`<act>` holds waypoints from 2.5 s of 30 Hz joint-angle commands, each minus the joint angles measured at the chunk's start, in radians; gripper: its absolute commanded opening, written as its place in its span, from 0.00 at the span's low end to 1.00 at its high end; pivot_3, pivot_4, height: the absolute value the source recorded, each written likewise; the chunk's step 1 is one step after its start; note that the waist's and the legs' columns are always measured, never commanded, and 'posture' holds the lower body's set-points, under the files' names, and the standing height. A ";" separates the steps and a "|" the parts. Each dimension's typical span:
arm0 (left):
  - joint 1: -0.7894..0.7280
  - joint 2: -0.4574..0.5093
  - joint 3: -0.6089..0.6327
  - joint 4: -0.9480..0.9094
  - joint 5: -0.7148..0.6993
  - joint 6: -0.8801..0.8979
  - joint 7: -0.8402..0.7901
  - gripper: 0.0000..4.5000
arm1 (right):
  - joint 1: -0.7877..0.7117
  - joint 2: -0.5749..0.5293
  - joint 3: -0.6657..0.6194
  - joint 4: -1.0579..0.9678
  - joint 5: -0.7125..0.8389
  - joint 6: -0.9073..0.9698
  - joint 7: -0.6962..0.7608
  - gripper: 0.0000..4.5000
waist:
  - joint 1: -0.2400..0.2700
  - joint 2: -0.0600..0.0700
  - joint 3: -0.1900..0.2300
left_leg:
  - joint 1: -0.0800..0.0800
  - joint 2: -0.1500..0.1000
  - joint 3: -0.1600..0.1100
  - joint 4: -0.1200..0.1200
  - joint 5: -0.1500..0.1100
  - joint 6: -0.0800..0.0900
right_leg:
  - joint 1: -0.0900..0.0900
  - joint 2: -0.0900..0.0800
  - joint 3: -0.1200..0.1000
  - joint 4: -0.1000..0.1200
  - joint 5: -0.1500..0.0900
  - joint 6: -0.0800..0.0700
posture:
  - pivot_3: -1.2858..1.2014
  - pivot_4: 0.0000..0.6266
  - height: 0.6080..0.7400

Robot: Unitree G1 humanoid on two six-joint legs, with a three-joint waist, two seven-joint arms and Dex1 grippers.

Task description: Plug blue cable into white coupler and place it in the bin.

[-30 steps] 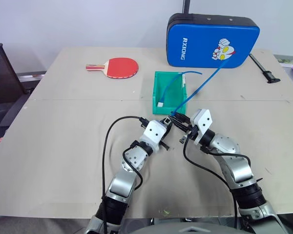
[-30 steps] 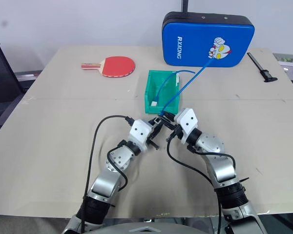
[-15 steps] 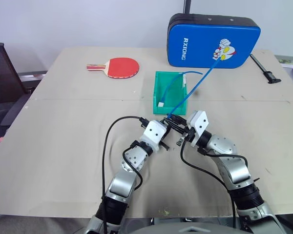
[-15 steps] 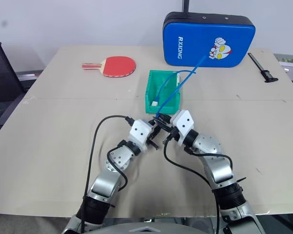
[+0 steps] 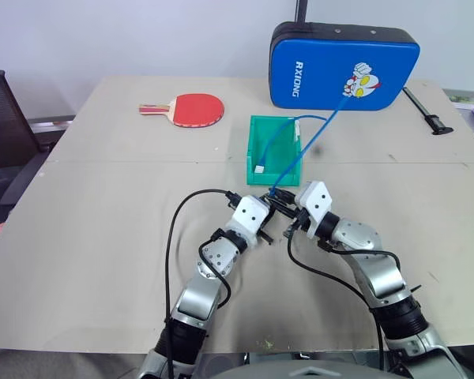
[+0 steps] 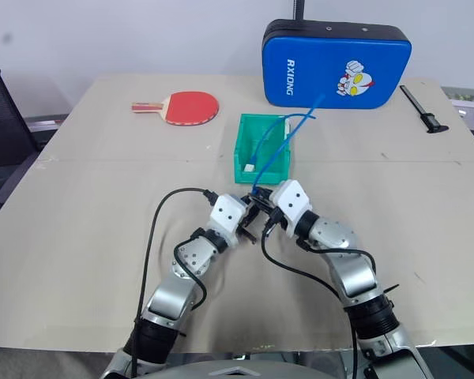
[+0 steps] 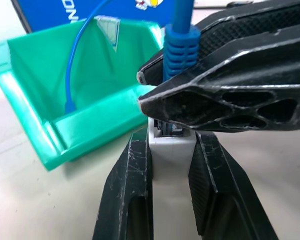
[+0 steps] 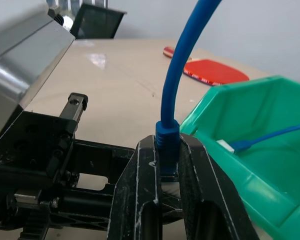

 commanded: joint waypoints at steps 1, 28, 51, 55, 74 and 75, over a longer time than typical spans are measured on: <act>-0.037 -0.026 -0.023 -0.051 -0.029 -0.014 -0.030 0.08 | -0.017 0.027 0.050 0.025 -0.034 0.160 -0.034 0.00 | 0.000 0.000 0.000 | 0.000 0.000 0.000 0.000 0.000 0.000 | 0.000 0.000 0.000 0.000 0.000 0.000 | 0.52 0.24 0.91; -0.027 -0.012 0.021 0.006 -0.137 0.114 -0.194 0.68 | -0.009 0.103 -0.026 0.227 -0.021 -0.037 -0.079 0.00 | -0.005 0.001 -0.012 | 0.014 0.001 0.000 0.000 0.000 0.000 | 0.011 -0.002 0.002 0.000 -0.003 -0.004 | 0.52 0.24 0.91; -0.145 0.312 0.427 -0.679 -0.560 1.010 -0.116 0.68 | -0.532 0.016 -0.248 0.322 0.285 0.306 0.072 0.00 | -0.025 -0.001 0.003 | -0.001 -0.001 -0.001 -0.002 0.001 -0.001 | -0.002 -0.002 0.000 0.000 0.000 0.000 | 0.52 0.24 0.91; -0.207 0.326 0.447 -0.705 -0.602 1.098 -0.084 0.68 | -0.670 0.039 -0.257 0.607 0.222 0.211 0.057 0.00 | -0.026 -0.002 0.005 | -0.001 -0.002 -0.001 -0.002 0.003 -0.005 | -0.002 -0.002 0.000 0.000 0.000 0.000 | 0.52 0.24 0.91; 0.270 0.405 0.577 -0.792 -0.625 0.891 -0.152 0.94 | 0.047 -0.423 -0.549 0.042 0.445 0.212 0.434 1.00 | -0.010 -0.002 0.009 | -0.003 -0.001 -0.001 -0.011 0.003 -0.006 | 0.000 -0.006 0.000 -0.013 -0.001 0.001 | 0.52 0.24 0.91; 0.316 0.408 0.579 -0.786 -0.611 0.823 -0.186 0.99 | 0.098 -0.443 -0.566 0.047 0.448 0.187 0.463 1.00 | -0.013 -0.002 0.009 | -0.002 -0.001 -0.001 -0.013 0.003 -0.006 | 0.000 -0.006 0.000 -0.013 -0.001 0.001 | 0.52 0.24 0.91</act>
